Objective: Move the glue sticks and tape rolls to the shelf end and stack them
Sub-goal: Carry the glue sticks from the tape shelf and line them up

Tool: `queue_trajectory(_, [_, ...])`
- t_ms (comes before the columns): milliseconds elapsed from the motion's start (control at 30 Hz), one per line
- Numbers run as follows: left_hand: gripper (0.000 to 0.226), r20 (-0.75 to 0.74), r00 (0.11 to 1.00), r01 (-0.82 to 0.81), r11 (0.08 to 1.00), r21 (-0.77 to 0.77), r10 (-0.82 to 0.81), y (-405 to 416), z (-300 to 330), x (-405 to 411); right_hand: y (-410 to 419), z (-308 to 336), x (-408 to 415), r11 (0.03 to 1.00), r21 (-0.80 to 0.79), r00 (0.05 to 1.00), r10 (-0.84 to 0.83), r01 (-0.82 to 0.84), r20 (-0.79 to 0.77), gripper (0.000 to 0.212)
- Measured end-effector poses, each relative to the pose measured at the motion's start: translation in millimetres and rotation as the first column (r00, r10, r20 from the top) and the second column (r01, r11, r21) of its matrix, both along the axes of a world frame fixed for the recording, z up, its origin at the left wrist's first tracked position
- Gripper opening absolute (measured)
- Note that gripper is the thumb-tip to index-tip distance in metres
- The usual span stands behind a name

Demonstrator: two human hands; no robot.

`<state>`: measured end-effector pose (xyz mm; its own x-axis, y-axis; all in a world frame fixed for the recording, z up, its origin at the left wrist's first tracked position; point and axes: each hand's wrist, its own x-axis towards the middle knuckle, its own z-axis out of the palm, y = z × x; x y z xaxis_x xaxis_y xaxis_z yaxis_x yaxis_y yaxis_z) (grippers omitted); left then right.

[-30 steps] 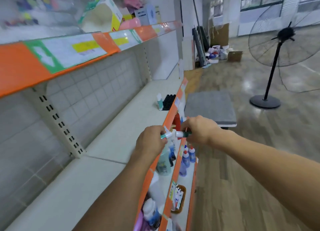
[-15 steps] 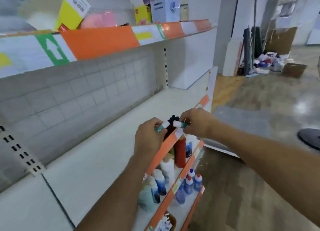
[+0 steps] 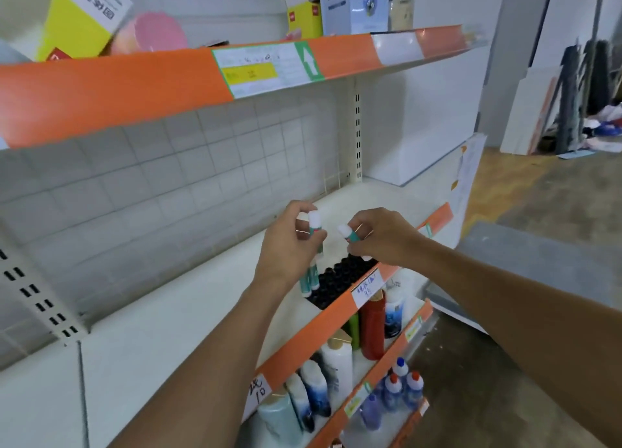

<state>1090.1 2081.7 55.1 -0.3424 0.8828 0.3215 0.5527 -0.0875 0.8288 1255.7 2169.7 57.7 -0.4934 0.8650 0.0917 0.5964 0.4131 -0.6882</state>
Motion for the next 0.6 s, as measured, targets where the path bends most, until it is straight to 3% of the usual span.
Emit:
queue_trajectory(233, [0.028,-0.021,0.991,-0.128,0.99,0.051,0.129,34.9,19.8,7.1,57.0,-7.9,-24.0,0.98,-0.026,0.98,0.2,-0.2,-0.004,0.024])
queue_trajectory(367, [0.031,-0.156,0.97,-0.2,0.977,-0.071,0.188,44.8,20.6,13.0,80.6,-15.8,-32.8,0.948,-0.083,0.952,0.304,-0.306,-0.038,0.022])
queue_trajectory(600, [0.028,-0.225,0.932,-0.341,0.901,-0.269,0.285,35.3,-13.0,18.3,94.6,-30.2,-34.0,0.898,-0.147,0.91,0.408,-0.415,-0.079,0.024])
